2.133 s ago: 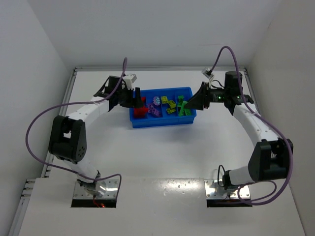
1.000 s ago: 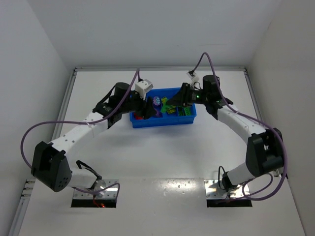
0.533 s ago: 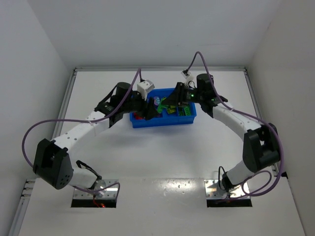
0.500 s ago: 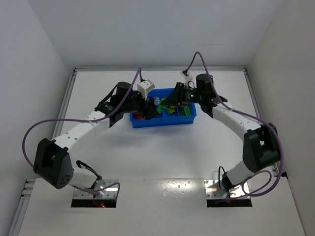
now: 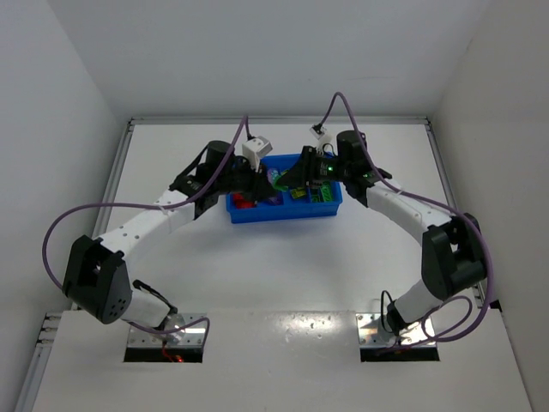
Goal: Sort the legos into containers by color
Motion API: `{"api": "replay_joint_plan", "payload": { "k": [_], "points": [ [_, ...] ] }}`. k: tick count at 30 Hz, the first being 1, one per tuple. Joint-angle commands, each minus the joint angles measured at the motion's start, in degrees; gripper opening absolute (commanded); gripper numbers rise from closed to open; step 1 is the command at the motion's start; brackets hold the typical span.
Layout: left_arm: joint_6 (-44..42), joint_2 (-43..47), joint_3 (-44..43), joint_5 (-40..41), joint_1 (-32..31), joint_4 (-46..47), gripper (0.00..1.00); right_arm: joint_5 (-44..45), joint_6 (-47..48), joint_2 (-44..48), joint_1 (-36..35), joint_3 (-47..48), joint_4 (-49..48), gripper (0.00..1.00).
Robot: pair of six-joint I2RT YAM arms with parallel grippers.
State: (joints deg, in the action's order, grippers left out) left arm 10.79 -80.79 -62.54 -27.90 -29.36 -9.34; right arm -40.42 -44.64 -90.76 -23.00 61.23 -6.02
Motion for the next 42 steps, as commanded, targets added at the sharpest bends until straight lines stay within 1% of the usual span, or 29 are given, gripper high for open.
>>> {"api": "replay_joint_plan", "payload": {
  "k": [1, 2, 4, 8, 10, 14, 15, 18, 19, 21, 22, 23, 24, 25, 27, 29, 30, 32, 36, 39, 42],
  "points": [
    [-0.3, 0.2, -1.9, 0.9, -0.4, 2.9, 0.16, -0.8, -0.6, 0.0, -0.4, 2.6, -2.3, 0.0],
    [-0.3, 0.2, -1.9, 0.9, -0.4, 2.9, 0.08, -0.2, -0.6, 0.0, -0.4, 2.6, -2.3, 0.0],
    [-0.3, 0.2, -1.9, 1.4, -0.4, 2.9, 0.01, -0.2, -0.6, 0.5, -0.4, 2.6, -1.8, 0.0],
    [-0.9, 0.7, -1.4, 4.4, -0.4, 2.9, 0.0, 0.3, -1.1, 0.5, -0.4, 2.6, -1.3, 0.0],
    [-0.9, 1.3, -1.4, 7.7, -0.4, 2.9, 0.0, 0.3, -1.1, 0.5, -0.4, 2.6, -1.3, 0.0],
    [1.0, 1.9, -1.4, 17.5, -0.4, 1.7, 0.0, 0.3, -1.1, 1.0, -0.4, 2.0, -1.3, 0.0],
    [1.0, 1.9, -1.4, 21.5, -0.4, 1.7, 0.0, 0.3, -1.1, 1.6, -0.4, 1.5, -1.3, 0.0],
    [3.4, 1.9, -1.4, 28.4, -0.4, 1.1, 0.0, 0.3, -1.1, 3.0, 0.8, 0.5, -1.8, 0.0],
    [3.5, 1.9, -1.4, 29.4, -0.4, 0.6, 0.0, 0.9, 0.7, 3.0, 0.8, 0.5, -1.3, 0.0],
    [4.9, 1.9, -1.4, 30.2, 0.2, 0.6, 0.0, 1.9, 3.3, 4.7, 3.0, 0.5, 1.4, 0.0],
    [4.9, 1.9, -1.4, 30.2, 0.2, 0.6, 0.0, 4.1, 7.4, 4.7, 3.7, 0.5, 2.4, 0.0],
    [4.9, 1.9, -1.4, 30.2, 0.7, 0.6, 0.0, 6.0, 10.0, 4.7, 5.1, 1.3, 5.9, 0.0],
    [4.9, 1.9, -1.4, 30.2, 0.7, 0.6, 0.0, 11.1, 12.7, 4.7, 5.7, 2.7, 7.7, 0.0],
    [4.9, 1.9, -1.4, 30.2, 0.7, 0.6, 0.0, 14.8, 18.8, 4.7, 5.7, 3.7, 9.6, 0.0],
    [4.3, 1.3, -2.0, 29.6, 0.7, 0.6, 0.0, 24.0, 24.3, 4.0, 5.7, 5.0, 11.9, 0.0],
    [3.7, 1.3, -2.7, 29.6, 0.7, 0.6, 0.0, 28.2, 30.4, 2.4, 5.7, 5.7, 12.4, 0.0],
    [3.7, 0.6, -4.2, 29.6, 0.7, 0.6, 0.0, 30.4, 31.9, 1.8, 5.7, 5.7, 12.4, 0.0],
    [3.2, 0.0, -4.7, 29.0, 0.7, -0.1, 0.0, 32.2, 35.6, -0.3, 5.7, 5.7, 12.4, 0.0],
    [3.2, -1.2, -5.9, 26.1, 0.7, -0.1, 0.0, 33.9, 37.8, -2.7, 5.7, 5.0, 10.2, 0.0],
    [3.2, -2.5, -6.4, 25.5, 0.7, -0.1, 0.0, 35.4, 38.4, -6.0, 5.7, 4.5, 8.9, 0.0],
    [3.2, -3.7, -7.6, 24.9, 0.7, -0.1, 0.0, 35.4, 38.9, -7.4, 5.7, 4.5, 8.9, 0.05]
  ]
}}
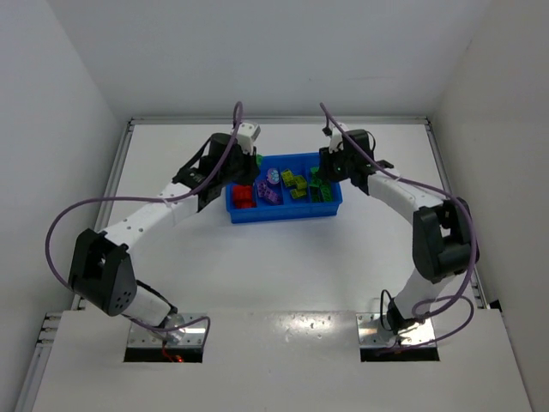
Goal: Sort the legos into containers by color
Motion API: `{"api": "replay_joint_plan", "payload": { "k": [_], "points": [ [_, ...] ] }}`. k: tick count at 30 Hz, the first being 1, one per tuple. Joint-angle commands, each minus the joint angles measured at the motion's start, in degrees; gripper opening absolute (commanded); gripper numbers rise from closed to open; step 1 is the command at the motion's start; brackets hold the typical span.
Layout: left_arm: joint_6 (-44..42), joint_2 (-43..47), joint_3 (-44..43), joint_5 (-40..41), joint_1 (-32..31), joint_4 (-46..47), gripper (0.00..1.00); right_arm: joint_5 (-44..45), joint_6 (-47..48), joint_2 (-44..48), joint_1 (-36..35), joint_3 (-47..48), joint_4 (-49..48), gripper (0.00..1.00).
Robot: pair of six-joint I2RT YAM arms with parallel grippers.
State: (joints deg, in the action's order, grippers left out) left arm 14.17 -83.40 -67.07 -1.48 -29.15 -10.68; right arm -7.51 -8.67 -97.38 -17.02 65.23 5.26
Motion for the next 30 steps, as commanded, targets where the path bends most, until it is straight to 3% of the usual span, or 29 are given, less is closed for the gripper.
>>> {"api": "replay_joint_plan", "payload": {
  "k": [1, 4, 5, 9, 12, 17, 21, 30],
  "points": [
    [-0.2, -1.8, -3.6, -2.3, 0.5, 1.3, 0.0, 2.5, 3.0, -1.3, -0.3, 0.5, -2.4, 0.07],
    [-0.2, -2.6, -4.4, -3.5, 0.5, 0.7, 0.0, 2.5, 3.5, -3.5, -0.3, 1.6, -1.8, 0.33],
    [-0.2, -3.4, -5.0, -3.5, 0.5, 0.7, 0.0, 2.5, 3.5, -3.5, -0.3, 1.7, -1.8, 0.47],
    [-0.2, -4.9, -6.4, -5.7, 0.5, 0.7, 0.0, 1.2, 3.5, -3.4, -0.8, 1.7, -3.1, 0.66],
    [-0.2, -7.7, -7.6, -8.6, 0.5, 1.3, 0.0, -1.9, 1.5, -0.8, -0.8, 1.0, -3.1, 0.68],
    [0.9, -12.7, -10.1, -16.6, 0.5, 4.9, 0.0, -6.1, -2.7, 13.5, 2.7, -1.2, -1.6, 0.7],
    [0.9, -19.4, -16.7, -17.8, -3.1, 6.1, 0.0, -4.9, 1.2, 21.6, 5.2, -0.7, 7.2, 0.71],
    [3.4, -35.7, -33.9, -18.6, -6.8, 6.6, 0.0, -6.2, 4.8, 33.8, 17.9, -10.6, 9.4, 0.71]
  ]
}}
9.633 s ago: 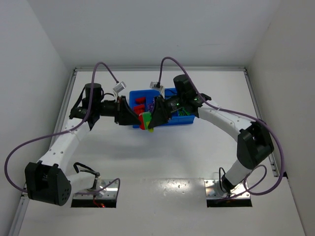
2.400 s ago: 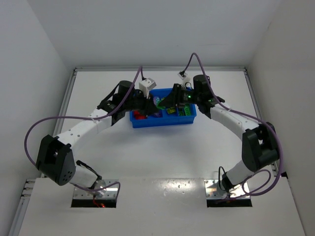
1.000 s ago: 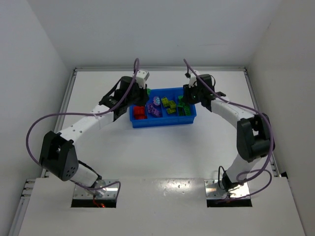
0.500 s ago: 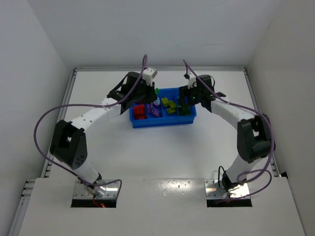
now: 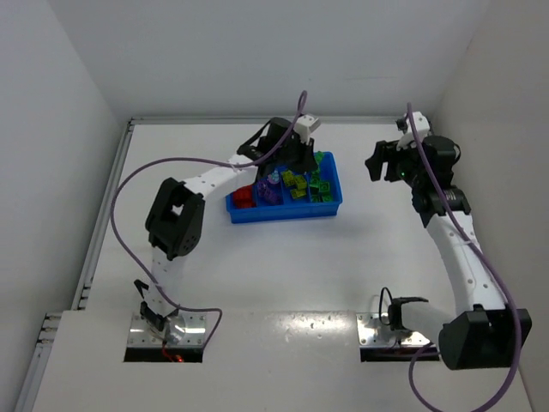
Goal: Sort the legos into containers by color
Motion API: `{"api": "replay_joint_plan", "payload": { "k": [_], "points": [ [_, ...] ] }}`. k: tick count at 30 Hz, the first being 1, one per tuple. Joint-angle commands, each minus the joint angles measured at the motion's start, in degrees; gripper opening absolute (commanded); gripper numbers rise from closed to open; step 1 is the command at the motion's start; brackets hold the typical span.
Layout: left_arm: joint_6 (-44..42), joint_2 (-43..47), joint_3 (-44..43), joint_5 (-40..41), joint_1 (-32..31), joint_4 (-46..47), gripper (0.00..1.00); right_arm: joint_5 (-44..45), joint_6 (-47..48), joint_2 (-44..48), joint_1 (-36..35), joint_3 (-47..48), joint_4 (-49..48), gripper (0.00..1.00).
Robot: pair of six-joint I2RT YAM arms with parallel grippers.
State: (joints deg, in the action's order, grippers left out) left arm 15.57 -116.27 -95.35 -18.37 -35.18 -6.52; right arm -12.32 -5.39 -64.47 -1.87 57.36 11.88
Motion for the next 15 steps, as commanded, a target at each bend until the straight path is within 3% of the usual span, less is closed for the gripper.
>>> {"api": "replay_joint_plan", "payload": {
  "k": [1, 10, 12, 13, 14, 15],
  "points": [
    [2.5, -5.5, -6.7, -1.7, -1.3, 2.5, 0.0, -2.0, 1.5, 1.5, 3.4, -2.7, 2.8, 0.71],
    [4.3, -13.1, -11.7, 2.6, -1.8, 1.4, 0.08, -4.7, 0.4, 2.8, 6.7, -5.2, 3.4, 0.73],
    [4.3, -13.7, -11.7, 3.2, -1.8, 1.4, 0.16, -5.4, -0.3, 2.8, 7.3, -5.2, 3.4, 0.73],
    [4.3, -13.7, -12.2, 3.2, -1.8, 1.4, 0.22, -6.1, -0.8, 2.2, 7.3, -5.2, 3.4, 0.74],
    [4.3, -14.3, -12.2, 2.4, -1.8, 1.4, 0.35, -6.8, -0.9, 2.2, 7.8, -5.2, 2.9, 0.74],
    [4.3, -14.3, -12.7, 0.6, -1.8, 1.4, 0.62, -7.4, -1.5, 1.7, 7.8, -5.2, 2.9, 0.74]
  ]
}}
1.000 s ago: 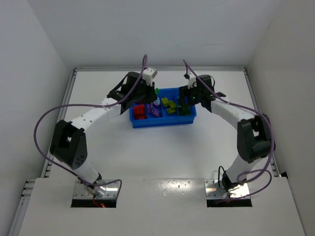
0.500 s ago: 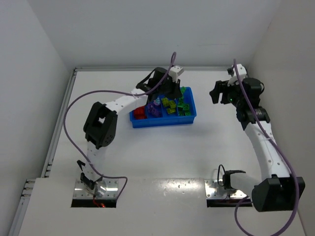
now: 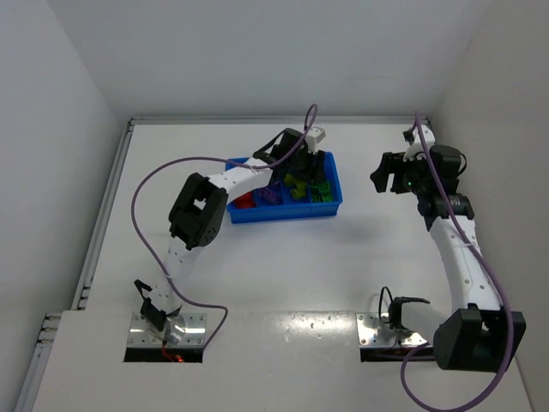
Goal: Sort the legos into containers by color
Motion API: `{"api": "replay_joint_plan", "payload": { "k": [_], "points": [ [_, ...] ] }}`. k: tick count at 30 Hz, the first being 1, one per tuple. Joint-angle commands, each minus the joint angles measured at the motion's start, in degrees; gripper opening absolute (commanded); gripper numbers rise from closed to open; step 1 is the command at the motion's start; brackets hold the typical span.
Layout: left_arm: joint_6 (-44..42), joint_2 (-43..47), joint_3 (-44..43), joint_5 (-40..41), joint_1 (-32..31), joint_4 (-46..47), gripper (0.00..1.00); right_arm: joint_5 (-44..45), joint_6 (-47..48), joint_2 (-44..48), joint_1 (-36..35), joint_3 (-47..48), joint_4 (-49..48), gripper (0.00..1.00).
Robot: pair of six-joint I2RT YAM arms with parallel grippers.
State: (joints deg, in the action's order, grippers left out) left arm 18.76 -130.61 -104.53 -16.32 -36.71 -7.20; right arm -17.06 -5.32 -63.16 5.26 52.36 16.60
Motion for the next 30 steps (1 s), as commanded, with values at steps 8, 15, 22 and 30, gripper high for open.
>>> {"api": "replay_joint_plan", "payload": {
  "k": [8, 15, 22, 30],
  "points": [
    [-0.2, 6.1, -4.2, -3.9, 0.2, 1.1, 0.72, -5.9, -2.6, 1.0, 1.2, -1.2, -2.4, 0.76],
    [-5.7, 26.7, 8.5, -2.0, 1.1, -1.8, 0.79, -13.1, -3.1, -0.6, 1.2, 0.1, -1.7, 0.76],
    [-12.2, 48.8, 28.8, 0.3, 9.0, -10.2, 0.83, -19.8, -2.6, -9.1, 1.2, 3.3, 1.2, 0.8],
    [-20.5, 69.2, 48.9, 3.3, 19.9, -14.3, 0.99, -21.6, 1.8, -11.2, 1.2, -2.3, -4.0, 0.8]
  ]
}}
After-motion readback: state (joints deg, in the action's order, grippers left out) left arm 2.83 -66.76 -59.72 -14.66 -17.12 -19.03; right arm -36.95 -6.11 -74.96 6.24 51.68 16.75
